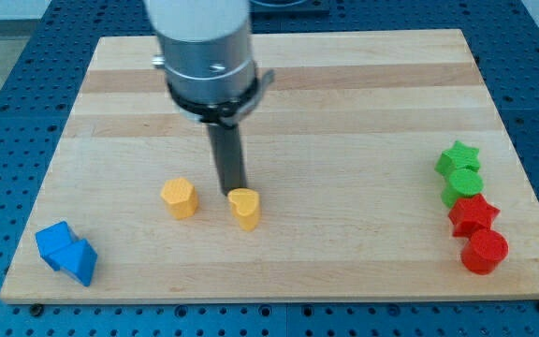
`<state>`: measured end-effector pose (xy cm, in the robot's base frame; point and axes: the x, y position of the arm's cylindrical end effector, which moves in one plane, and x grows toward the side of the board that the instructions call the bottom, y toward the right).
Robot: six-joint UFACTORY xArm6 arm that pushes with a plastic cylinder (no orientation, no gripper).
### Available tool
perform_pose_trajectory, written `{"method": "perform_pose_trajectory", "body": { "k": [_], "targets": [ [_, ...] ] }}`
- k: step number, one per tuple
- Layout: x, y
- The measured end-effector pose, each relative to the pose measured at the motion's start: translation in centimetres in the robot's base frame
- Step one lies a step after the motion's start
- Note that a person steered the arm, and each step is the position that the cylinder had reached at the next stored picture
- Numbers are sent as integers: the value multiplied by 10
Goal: Move the yellow hexagon into the yellow heart
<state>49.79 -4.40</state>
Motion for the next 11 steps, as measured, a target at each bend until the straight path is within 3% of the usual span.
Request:
{"method": "perform_pose_trajectory", "body": {
  "k": [2, 3, 4, 5, 6, 7, 10, 11],
  "targets": [
    [47, 10],
    [27, 10],
    [-39, 11],
    [-52, -70],
    [-37, -145],
    [6, -146],
    [5, -45],
    [31, -28]
  ]
}}
